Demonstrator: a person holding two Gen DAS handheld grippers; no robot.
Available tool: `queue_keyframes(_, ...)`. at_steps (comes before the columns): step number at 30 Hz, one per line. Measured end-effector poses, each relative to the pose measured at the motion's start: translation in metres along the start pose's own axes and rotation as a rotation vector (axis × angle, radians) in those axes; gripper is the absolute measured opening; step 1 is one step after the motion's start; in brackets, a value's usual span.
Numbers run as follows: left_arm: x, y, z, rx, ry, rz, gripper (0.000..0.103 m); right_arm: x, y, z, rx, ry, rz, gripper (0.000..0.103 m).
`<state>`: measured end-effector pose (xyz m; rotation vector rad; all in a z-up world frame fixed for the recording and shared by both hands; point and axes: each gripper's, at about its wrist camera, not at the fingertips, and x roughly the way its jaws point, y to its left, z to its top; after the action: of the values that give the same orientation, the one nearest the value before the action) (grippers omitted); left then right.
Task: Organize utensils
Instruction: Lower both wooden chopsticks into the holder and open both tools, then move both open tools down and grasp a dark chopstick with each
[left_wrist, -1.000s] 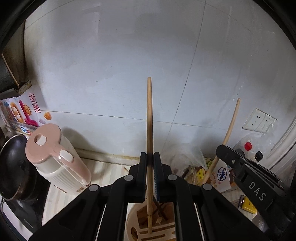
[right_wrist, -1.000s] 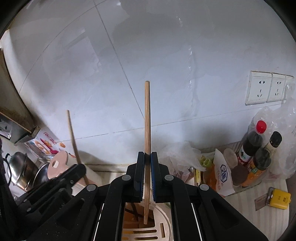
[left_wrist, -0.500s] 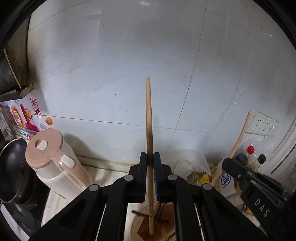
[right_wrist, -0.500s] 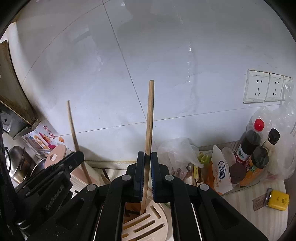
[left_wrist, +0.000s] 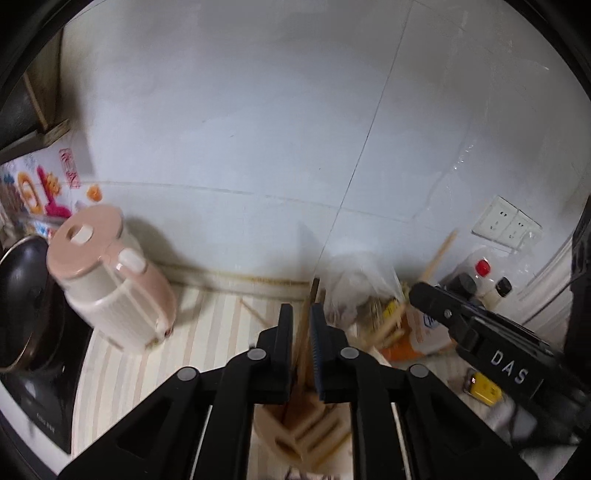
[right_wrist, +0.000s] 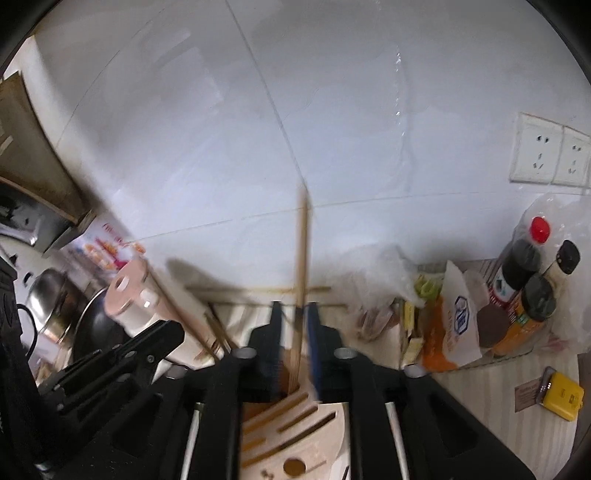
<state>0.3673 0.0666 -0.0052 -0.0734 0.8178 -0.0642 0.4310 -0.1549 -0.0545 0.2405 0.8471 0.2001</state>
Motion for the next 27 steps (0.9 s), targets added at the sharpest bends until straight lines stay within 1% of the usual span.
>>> queue_keyframes(1, -0.008, -0.001, -0.001, 0.007, -0.003, 0.019, 0.043, -0.004, -0.002, -0.001, 0.005, -0.003, 0.008, 0.049)
queue_keyframes(2, -0.015, -0.001, -0.003, 0.014, -0.008, 0.032, 0.074, -0.01, -0.005, -0.002, 0.011, -0.011, 0.022, 0.053)
queue_keyframes(3, -0.026, 0.0, -0.004, 0.015, -0.023, 0.055, 0.083, -0.017, -0.007, -0.004, 0.016, -0.022, 0.025, 0.053)
queue_keyframes(4, -0.034, 0.003, -0.006, 0.007, -0.04, 0.064, 0.085, -0.025, -0.011, -0.005, 0.026, -0.033, 0.021, 0.053)
queue_keyframes(5, -0.043, 0.005, -0.009, 0.002, -0.055, 0.067, 0.085, -0.034, -0.016, -0.007, 0.044, -0.043, 0.024, 0.053)
queue_keyframes(7, -0.056, 0.008, -0.018, 0.003, -0.06, 0.108, 0.088, -0.05, -0.025, -0.012, 0.075, -0.06, 0.024, 0.053)
queue_keyframes(9, -0.062, 0.014, -0.028, -0.009, -0.064, 0.129, 0.1, -0.069, -0.039, -0.023, 0.109, -0.076, -0.014, 0.058)
queue_keyframes(10, -0.065, 0.017, -0.038, -0.015, -0.064, 0.145, 0.103, -0.074, -0.045, -0.027, 0.123, -0.08, -0.022, 0.062)
queue_keyframes(11, -0.064, 0.02, -0.045, -0.021, -0.056, 0.165, 0.103, -0.081, -0.054, -0.035, 0.142, -0.082, -0.033, 0.068)
queue_keyframes(13, -0.059, 0.026, -0.062, -0.026, -0.025, 0.19, 0.103, -0.088, -0.072, -0.051, 0.175, -0.069, -0.069, 0.075)
queue_keyframes(14, -0.055, 0.027, -0.071, -0.027, -0.007, 0.201, 0.103, -0.09, -0.083, -0.063, 0.192, -0.055, -0.088, 0.077)
queue_keyframes(15, -0.047, 0.029, -0.084, -0.025, 0.021, 0.22, 0.103, -0.09, -0.094, -0.074, 0.207, -0.032, -0.121, 0.077)
queue_keyframes(18, -0.022, 0.027, -0.114, -0.003, 0.129, 0.234, 0.103, -0.087, -0.124, -0.106, 0.227, 0.036, -0.194, 0.077)
queue_keyframes(20, 0.0, 0.02, -0.138, 0.022, 0.205, 0.259, 0.103, -0.078, -0.146, -0.13, 0.241, 0.103, -0.253, 0.077)
queue_keyframes(21, 0.012, 0.015, -0.149, 0.034, 0.25, 0.259, 0.103, -0.072, -0.157, -0.143, 0.248, 0.142, -0.272, 0.077)
queue_keyframes(22, 0.027, 0.008, -0.165, 0.056, 0.303, 0.255, 0.103, -0.066, -0.164, -0.153, 0.249, 0.176, -0.292, 0.077)
queue_keyframes(23, 0.037, 0.002, -0.178, 0.069, 0.341, 0.248, 0.103, -0.058, -0.172, -0.168, 0.248, 0.222, -0.321, 0.077)
queue_keyframes(25, 0.06, -0.012, -0.203, 0.101, 0.42, 0.221, 0.102, -0.043, -0.187, -0.194, 0.248, 0.311, -0.348, 0.076)
queue_keyframes(26, 0.068, -0.018, -0.215, 0.113, 0.449, 0.208, 0.102, -0.034, -0.195, -0.209, 0.247, 0.36, -0.358, 0.071)
queue_keyframes(27, 0.078, -0.026, -0.228, 0.132, 0.481, 0.186, 0.101, -0.026, -0.202, -0.224, 0.248, 0.406, -0.374, 0.069)
